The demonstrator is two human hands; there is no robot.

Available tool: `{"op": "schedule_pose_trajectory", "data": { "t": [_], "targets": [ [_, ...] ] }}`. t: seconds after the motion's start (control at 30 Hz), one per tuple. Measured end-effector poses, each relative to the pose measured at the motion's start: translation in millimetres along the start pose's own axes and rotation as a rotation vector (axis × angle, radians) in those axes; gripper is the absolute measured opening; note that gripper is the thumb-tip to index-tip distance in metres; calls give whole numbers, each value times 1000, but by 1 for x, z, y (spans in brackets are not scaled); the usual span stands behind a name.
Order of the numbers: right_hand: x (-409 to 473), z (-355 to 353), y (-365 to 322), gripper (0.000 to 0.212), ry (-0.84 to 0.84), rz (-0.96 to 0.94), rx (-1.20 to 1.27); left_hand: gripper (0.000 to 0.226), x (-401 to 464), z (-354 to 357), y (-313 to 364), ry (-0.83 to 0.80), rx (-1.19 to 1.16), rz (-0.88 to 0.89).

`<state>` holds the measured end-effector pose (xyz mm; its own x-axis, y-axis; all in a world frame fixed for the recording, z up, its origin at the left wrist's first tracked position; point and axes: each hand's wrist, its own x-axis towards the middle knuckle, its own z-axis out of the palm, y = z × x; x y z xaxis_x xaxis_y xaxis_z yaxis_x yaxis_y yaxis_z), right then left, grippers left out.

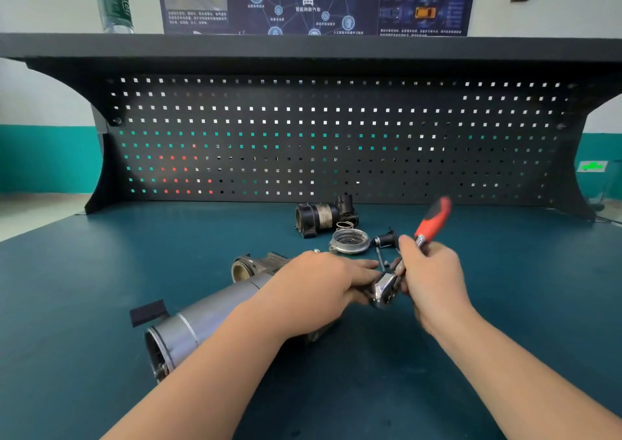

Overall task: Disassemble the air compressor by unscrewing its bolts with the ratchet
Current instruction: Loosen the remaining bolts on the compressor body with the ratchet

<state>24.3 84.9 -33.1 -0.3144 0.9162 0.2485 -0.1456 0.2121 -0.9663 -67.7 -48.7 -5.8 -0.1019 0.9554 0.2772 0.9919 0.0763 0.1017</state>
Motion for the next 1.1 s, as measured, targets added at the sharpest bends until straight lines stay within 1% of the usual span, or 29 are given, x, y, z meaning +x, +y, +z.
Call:
{"op": "schedule_pose_trajectory", "data": {
  "t": [0.07, 0.13, 0.23, 0.27, 0.3, 0.33, 0.37, 0.43, 0.5, 0.57, 0.6, 0.63, 0.67, 0.7, 0.73, 0.77, 0.83, 0.93, 0.97, 1.0, 1.03, 1.07, 1.1],
  "targets": [
    [-5, -2, -7, 25, 0, -324, -135, 30, 0, -1, 2, -25, 52, 18],
    [-14, -6, -14, 24, -72, -639, -178, 24, 0, 0, 2, -28, 85, 13],
    [-22, -5, -20, 20, -182, -1103, -339, 21, 0, 2, 2, 3, 86, -38],
    [-22, -4, -19, 19, -174, -1180, -370, 20, 0, 3, 2, 9, 93, -52],
    [-22, -3, -17, 21, -156, -1160, -361, 20, 0, 4, 2, 15, 106, -57],
    [-22, -3, -17, 24, -137, -1054, -309, 20, 0, 5, 2, 17, 119, -53],
    [-20, -2, -16, 27, -105, -901, -250, 22, 1, 5, 2, 12, 130, -46],
    [-13, -2, -11, 24, -13, -549, -210, 27, 2, 6, 1, -1, 134, -45],
    [-4, -4, -5, 26, 26, -197, -160, 28, 2, 6, 0, 26, 109, -53],
    [0, -4, 1, 28, 4, 154, 67, 27, 2, 7, -1, 76, 60, -64],
    [0, -3, 4, 28, -19, 301, 187, 27, 2, 7, -1, 96, 35, -70],
    [-1, -2, 5, 28, -33, 396, 272, 27, 2, 7, -1, 108, 10, -74],
    [-1, 0, 5, 27, -40, 428, 309, 26, 2, 6, -1, 114, -16, -75],
    [-1, 1, 4, 25, -40, 389, 304, 25, 2, 5, 0, 114, -38, -71],
    [-2, 1, 2, 24, -33, 282, 257, 24, 1, 3, 0, 108, -53, -64],
    [-4, 1, -3, 24, -26, 120, 177, 23, 1, 2, 1, 101, -51, -54],
    [-14, -2, -12, 25, -32, -288, -13, 20, 0, 1, 2, 89, -13, -32],
    [-33, -6, -23, 23, -201, -867, -224, 17, -4, 0, 2, 104, -12, -4],
    [-36, -5, -24, 18, -250, -1034, -321, 10, -6, 0, 3, 109, -22, -1],
    [-37, -3, -24, 14, -276, -1159, -397, 5, -6, -1, 3, 106, -17, -11],
    [-38, -1, -22, 12, -280, -1210, -433, 5, -7, -1, 3, 97, 0, -34],
    [-38, 0, -21, 12, -270, -1180, -415, 6, -6, -1, 4, 83, 22, -44],
    [-38, 1, -20, 15, -246, -1093, -357, 9, -6, 0, 4, 75, 36, -42]
  ]
}}
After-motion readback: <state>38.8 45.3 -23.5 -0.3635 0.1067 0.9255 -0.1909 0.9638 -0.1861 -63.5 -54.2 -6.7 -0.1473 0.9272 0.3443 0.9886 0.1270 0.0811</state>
